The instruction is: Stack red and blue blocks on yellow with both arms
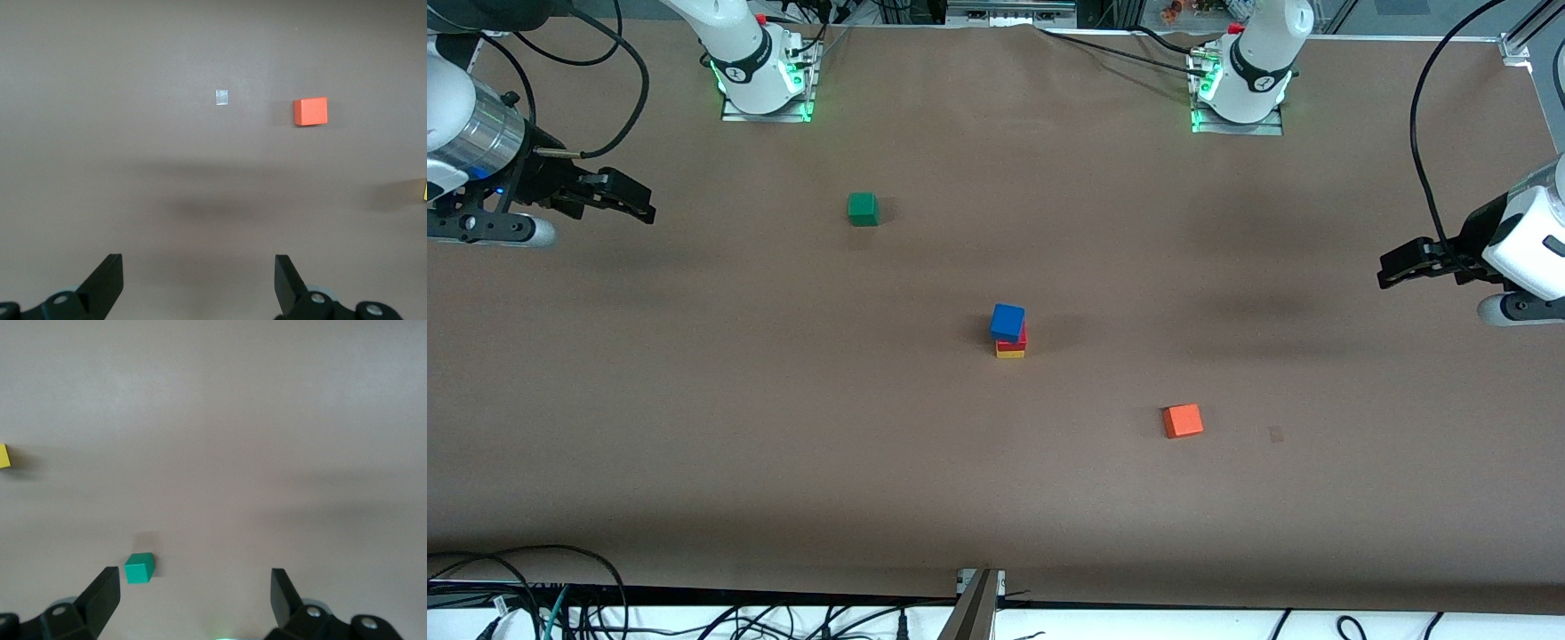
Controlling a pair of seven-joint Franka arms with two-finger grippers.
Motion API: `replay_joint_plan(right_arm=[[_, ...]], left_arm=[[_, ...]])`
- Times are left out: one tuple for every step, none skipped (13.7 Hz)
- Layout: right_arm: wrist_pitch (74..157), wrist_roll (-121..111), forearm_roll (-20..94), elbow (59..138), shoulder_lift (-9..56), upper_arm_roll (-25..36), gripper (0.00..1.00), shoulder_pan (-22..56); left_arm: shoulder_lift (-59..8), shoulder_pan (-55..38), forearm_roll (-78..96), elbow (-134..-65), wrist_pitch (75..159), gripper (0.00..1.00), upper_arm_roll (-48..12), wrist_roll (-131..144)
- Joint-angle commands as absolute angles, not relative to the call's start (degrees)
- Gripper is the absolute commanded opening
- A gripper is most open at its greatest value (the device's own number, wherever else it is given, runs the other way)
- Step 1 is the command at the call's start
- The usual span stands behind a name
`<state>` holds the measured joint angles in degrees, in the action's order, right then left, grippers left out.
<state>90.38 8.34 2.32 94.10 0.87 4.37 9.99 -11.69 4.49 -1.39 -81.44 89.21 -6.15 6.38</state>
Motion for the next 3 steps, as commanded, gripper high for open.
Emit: replay_joint_plan(right_arm=[[91.1, 6.5, 1.4, 94.8, 0.6, 3.7, 1.0, 9.2], [91.0, 6.4, 1.0, 94.1, 0.8, 3.6, 1.0, 9.3], [90.9, 6.6, 0.9, 93.9, 0.9, 3.6, 1.0, 9.3]], left_arm=[[-11.9, 5.0, -0.5, -80.9, 89.3, 1.0, -6.3, 5.3], [-11.9, 5.0, -0.4, -80.9, 89.2, 1.0, -6.3, 5.3], [-11.9, 5.0, -0.4, -80.9, 89.3, 1.0, -6.3, 5.3]])
